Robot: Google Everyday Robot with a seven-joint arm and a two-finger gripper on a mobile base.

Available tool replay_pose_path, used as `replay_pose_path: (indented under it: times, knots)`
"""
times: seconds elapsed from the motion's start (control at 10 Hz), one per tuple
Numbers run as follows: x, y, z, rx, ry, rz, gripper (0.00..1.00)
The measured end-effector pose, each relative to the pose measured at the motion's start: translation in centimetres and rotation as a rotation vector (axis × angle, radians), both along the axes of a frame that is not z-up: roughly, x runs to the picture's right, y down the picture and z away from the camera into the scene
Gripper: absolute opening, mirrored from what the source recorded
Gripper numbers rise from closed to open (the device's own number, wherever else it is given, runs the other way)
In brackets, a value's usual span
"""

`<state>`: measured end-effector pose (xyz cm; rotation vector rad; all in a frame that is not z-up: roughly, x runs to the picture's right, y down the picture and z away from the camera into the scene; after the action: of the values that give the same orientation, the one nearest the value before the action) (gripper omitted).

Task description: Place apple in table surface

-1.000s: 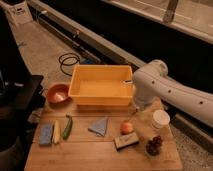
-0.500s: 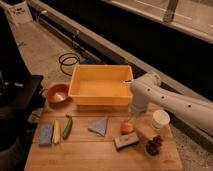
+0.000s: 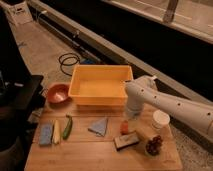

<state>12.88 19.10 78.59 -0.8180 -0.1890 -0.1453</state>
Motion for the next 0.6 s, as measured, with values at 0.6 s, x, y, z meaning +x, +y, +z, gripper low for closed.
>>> replay_pose_path:
  times: [0.6]
  knots:
    - [-0.7,2.0,1.1,-0.069,-0.005,0.049,0.32]
